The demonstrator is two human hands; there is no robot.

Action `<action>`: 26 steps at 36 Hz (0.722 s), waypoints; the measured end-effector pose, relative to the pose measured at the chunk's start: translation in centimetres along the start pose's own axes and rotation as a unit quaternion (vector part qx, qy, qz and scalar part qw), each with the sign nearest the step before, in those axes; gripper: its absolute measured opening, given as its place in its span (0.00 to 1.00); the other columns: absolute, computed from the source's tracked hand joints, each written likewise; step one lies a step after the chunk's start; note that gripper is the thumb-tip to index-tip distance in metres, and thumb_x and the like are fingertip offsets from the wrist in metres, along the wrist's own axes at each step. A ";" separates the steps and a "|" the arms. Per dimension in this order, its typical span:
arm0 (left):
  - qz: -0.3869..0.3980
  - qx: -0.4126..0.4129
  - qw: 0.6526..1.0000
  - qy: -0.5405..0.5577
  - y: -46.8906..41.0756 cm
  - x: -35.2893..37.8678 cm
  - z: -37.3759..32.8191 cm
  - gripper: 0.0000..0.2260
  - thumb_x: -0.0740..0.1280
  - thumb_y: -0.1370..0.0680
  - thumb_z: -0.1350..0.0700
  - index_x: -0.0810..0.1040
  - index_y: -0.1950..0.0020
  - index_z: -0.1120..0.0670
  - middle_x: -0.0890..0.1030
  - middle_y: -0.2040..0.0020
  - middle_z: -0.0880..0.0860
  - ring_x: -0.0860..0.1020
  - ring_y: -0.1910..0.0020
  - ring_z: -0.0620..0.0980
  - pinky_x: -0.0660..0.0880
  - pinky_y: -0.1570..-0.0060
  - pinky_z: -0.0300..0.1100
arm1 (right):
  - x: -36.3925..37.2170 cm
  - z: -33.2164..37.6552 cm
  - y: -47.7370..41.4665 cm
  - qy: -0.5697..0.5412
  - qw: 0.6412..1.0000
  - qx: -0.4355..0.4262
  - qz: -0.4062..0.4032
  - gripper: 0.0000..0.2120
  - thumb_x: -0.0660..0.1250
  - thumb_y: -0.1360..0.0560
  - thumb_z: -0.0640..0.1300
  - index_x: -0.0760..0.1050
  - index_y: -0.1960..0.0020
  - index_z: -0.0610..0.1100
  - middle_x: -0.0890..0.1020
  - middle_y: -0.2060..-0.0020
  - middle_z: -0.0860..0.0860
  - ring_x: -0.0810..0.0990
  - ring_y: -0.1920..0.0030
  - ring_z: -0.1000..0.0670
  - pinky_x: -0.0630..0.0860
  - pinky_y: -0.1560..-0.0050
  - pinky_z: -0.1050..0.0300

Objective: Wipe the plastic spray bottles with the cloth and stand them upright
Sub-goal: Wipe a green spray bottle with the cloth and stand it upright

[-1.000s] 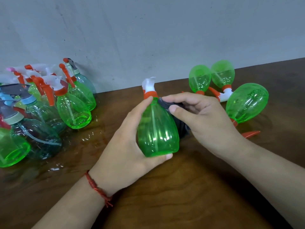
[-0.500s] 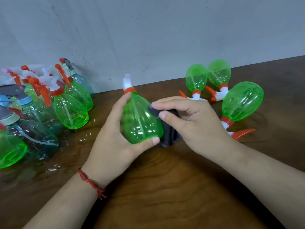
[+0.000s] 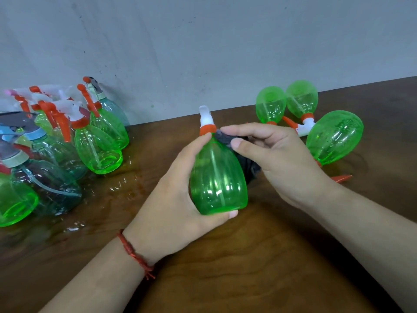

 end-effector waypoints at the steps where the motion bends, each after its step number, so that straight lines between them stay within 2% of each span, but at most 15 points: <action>1: -0.005 0.001 1.000 -0.011 0.0 0.0 0.0 0.53 0.87 0.33 0.50 0.60 0.15 0.45 0.70 0.21 0.41 0.71 0.22 0.45 0.69 0.24 0.39 | 0.0 0.0 0.0 0.009 1.000 -0.009 0.002 0.12 0.68 0.19 0.30 0.85 0.40 0.40 0.89 0.44 0.49 0.86 0.39 0.50 0.80 0.34 0.55; 3: -0.023 -0.005 0.999 -0.023 0.0 -0.2 0.5 0.53 0.87 0.34 0.48 0.60 0.15 0.44 0.70 0.21 0.41 0.71 0.22 0.45 0.69 0.23 0.42 | 0.1 0.1 0.0 0.030 0.999 -0.032 0.011 0.12 0.69 0.19 0.29 0.85 0.40 0.38 0.88 0.44 0.47 0.85 0.39 0.50 0.79 0.35 0.57; 6: -0.091 -0.040 0.995 0.006 -0.2 -0.9 1.5 0.53 0.87 0.35 0.47 0.62 0.16 0.44 0.73 0.22 0.44 0.73 0.23 0.47 0.71 0.24 0.50 | 0.6 0.2 0.3 0.089 0.993 -0.062 0.038 0.12 0.70 0.21 0.28 0.86 0.42 0.38 0.87 0.43 0.46 0.85 0.39 0.51 0.78 0.37 0.61; 7: -0.120 -0.052 0.991 0.012 -0.3 -1.4 1.8 0.52 0.87 0.35 0.48 0.63 0.16 0.44 0.73 0.23 0.44 0.74 0.24 0.46 0.72 0.24 0.51 | 0.8 0.1 0.5 0.100 0.992 -0.066 0.050 0.12 0.71 0.21 0.28 0.86 0.42 0.38 0.87 0.43 0.47 0.85 0.40 0.50 0.80 0.38 0.58; 9: -0.155 -0.077 0.985 0.012 -0.4 -2.2 2.4 0.51 0.87 0.35 0.46 0.64 0.17 0.42 0.75 0.24 0.43 0.75 0.26 0.43 0.73 0.25 0.50 | 1.3 -0.1 1.0 0.112 0.989 -0.066 0.068 0.12 0.71 0.21 0.29 0.87 0.42 0.41 0.86 0.42 0.49 0.86 0.41 0.46 0.82 0.38 0.46; 11: -0.167 -0.089 0.982 0.017 -0.4 -2.8 2.7 0.51 0.86 0.35 0.45 0.63 0.17 0.41 0.76 0.25 0.42 0.76 0.28 0.42 0.74 0.26 0.49 | 1.7 -0.2 1.2 0.126 0.986 -0.074 0.077 0.13 0.71 0.21 0.29 0.87 0.42 0.42 0.86 0.41 0.50 0.85 0.38 0.47 0.80 0.33 0.42; 13: -0.176 -0.096 0.980 0.015 -0.3 -2.8 2.7 0.51 0.86 0.35 0.44 0.63 0.17 0.41 0.76 0.26 0.41 0.76 0.28 0.38 0.73 0.27 0.42 | 1.8 -0.2 1.3 0.135 0.984 -0.081 0.083 0.13 0.71 0.21 0.29 0.87 0.42 0.42 0.86 0.41 0.50 0.84 0.36 0.47 0.79 0.31 0.43; 15: -0.180 -0.102 0.978 0.015 -0.3 -2.5 2.4 0.50 0.86 0.34 0.45 0.64 0.17 0.42 0.75 0.28 0.38 0.75 0.30 0.32 0.71 0.32 0.29 | 1.6 0.0 1.3 0.146 0.982 -0.087 0.083 0.13 0.71 0.21 0.29 0.87 0.41 0.41 0.86 0.41 0.50 0.84 0.36 0.47 0.79 0.32 0.43; 16: -0.178 -0.103 0.978 0.020 -0.4 -2.4 2.3 0.50 0.86 0.34 0.46 0.64 0.17 0.43 0.76 0.28 0.38 0.75 0.31 0.31 0.71 0.34 0.27 | 1.5 0.1 1.2 0.149 0.981 -0.089 0.080 0.13 0.71 0.20 0.30 0.87 0.41 0.41 0.86 0.41 0.51 0.84 0.36 0.47 0.79 0.32 0.44; 17: -0.171 -0.103 0.979 0.027 -0.4 -2.3 2.2 0.50 0.86 0.34 0.47 0.64 0.17 0.42 0.77 0.29 0.39 0.76 0.31 0.33 0.72 0.33 0.29 | 1.4 0.1 1.2 0.152 0.981 -0.092 0.074 0.13 0.71 0.20 0.30 0.87 0.41 0.42 0.86 0.41 0.51 0.84 0.36 0.47 0.80 0.33 0.44; 20: -0.129 -0.088 0.986 0.058 -0.3 -1.8 1.9 0.50 0.87 0.35 0.49 0.65 0.18 0.42 0.78 0.27 0.42 0.78 0.29 0.42 0.75 0.28 0.46 | 1.1 0.0 0.8 0.151 0.983 -0.096 0.048 0.13 0.71 0.20 0.30 0.87 0.40 0.42 0.86 0.41 0.51 0.83 0.35 0.48 0.79 0.33 0.47; 22: -0.089 -0.066 0.991 0.074 -0.2 -1.3 1.4 0.51 0.88 0.35 0.50 0.65 0.17 0.44 0.77 0.25 0.44 0.77 0.27 0.45 0.74 0.26 0.52 | 0.8 0.0 0.5 0.131 0.987 -0.086 0.029 0.12 0.70 0.19 0.31 0.86 0.40 0.42 0.87 0.42 0.50 0.84 0.36 0.51 0.79 0.33 0.53; 25: -0.041 -0.037 0.992 0.110 0.1 -0.4 0.0 0.52 0.87 0.34 0.52 0.64 0.16 0.46 0.75 0.24 0.44 0.76 0.25 0.48 0.73 0.25 0.53 | 0.2 0.3 0.0 0.029 0.999 -0.032 0.010 0.12 0.68 0.18 0.30 0.84 0.39 0.41 0.89 0.46 0.52 0.86 0.43 0.56 0.79 0.42 0.63; 26: -0.032 -0.031 0.991 0.130 0.2 -0.2 -0.4 0.51 0.87 0.34 0.53 0.63 0.16 0.46 0.75 0.24 0.44 0.76 0.25 0.48 0.74 0.26 0.53 | 0.1 0.4 0.0 -0.018 1.000 -0.010 0.007 0.12 0.67 0.18 0.31 0.84 0.38 0.40 0.89 0.47 0.51 0.86 0.45 0.56 0.79 0.43 0.63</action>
Point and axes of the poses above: each hand's wrist, its own y-axis away from the middle knuckle, its own x-axis out of the palm, z = x × y, the point moved 4 cm from there along -y, towards the middle knuckle
